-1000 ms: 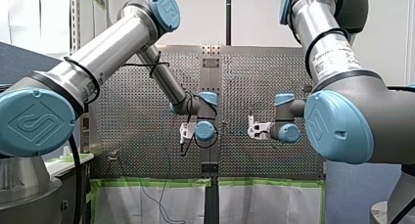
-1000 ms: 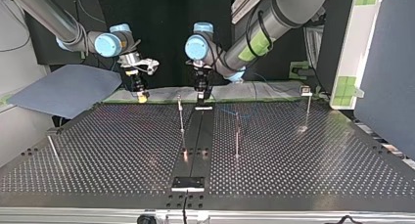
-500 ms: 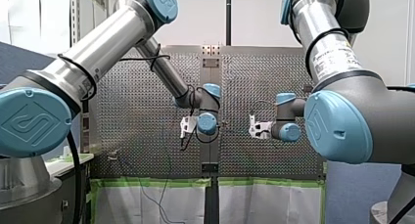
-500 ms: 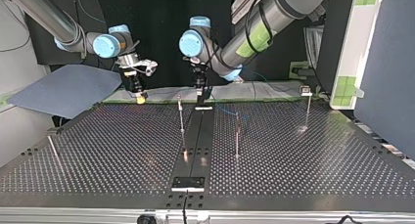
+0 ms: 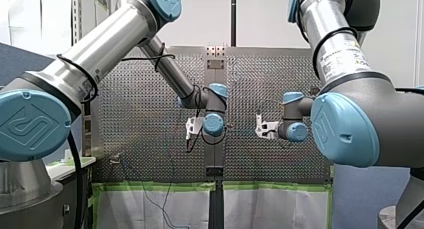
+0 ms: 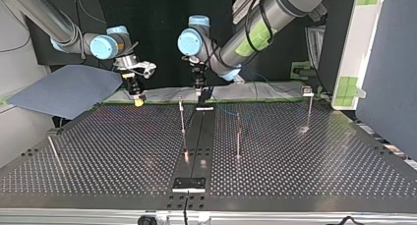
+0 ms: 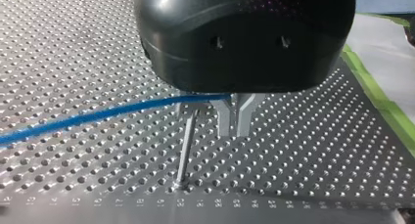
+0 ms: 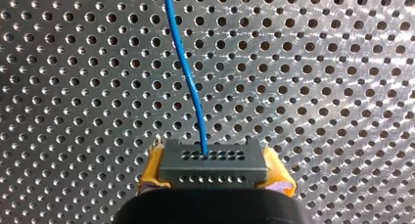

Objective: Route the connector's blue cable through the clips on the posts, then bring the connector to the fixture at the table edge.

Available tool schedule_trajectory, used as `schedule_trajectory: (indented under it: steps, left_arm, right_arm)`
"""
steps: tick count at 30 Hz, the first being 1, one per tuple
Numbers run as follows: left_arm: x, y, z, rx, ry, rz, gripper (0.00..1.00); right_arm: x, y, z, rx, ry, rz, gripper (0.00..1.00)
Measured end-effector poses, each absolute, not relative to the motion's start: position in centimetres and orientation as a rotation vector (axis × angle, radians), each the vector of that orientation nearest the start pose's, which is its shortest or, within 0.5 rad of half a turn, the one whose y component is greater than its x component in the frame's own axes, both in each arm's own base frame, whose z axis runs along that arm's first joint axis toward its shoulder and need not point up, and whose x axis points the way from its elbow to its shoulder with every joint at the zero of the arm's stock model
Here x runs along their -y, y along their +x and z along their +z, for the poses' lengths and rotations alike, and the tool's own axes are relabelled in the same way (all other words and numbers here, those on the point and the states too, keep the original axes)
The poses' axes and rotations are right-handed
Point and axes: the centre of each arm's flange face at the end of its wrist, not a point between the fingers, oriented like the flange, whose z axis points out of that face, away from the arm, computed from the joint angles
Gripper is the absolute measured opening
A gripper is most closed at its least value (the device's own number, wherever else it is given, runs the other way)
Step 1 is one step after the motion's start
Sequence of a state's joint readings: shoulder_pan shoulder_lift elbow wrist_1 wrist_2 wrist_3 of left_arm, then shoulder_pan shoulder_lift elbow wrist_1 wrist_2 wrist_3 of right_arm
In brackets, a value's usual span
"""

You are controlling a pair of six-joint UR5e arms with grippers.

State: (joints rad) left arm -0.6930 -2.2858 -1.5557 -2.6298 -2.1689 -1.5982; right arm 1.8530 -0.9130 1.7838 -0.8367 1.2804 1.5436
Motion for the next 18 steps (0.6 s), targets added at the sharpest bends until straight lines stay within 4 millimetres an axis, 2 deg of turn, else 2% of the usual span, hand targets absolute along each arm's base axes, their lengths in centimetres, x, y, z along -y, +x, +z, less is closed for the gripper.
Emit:
schedule_trajectory:
  steps: [18]
  left_arm:
    - [47.8, 46.1, 13.1, -1.656, 0.126, -0.06, 0.1]
  right_arm:
    - [53.6, 32.7, 9.8, 0.878, 1.657, 1.629, 0.0]
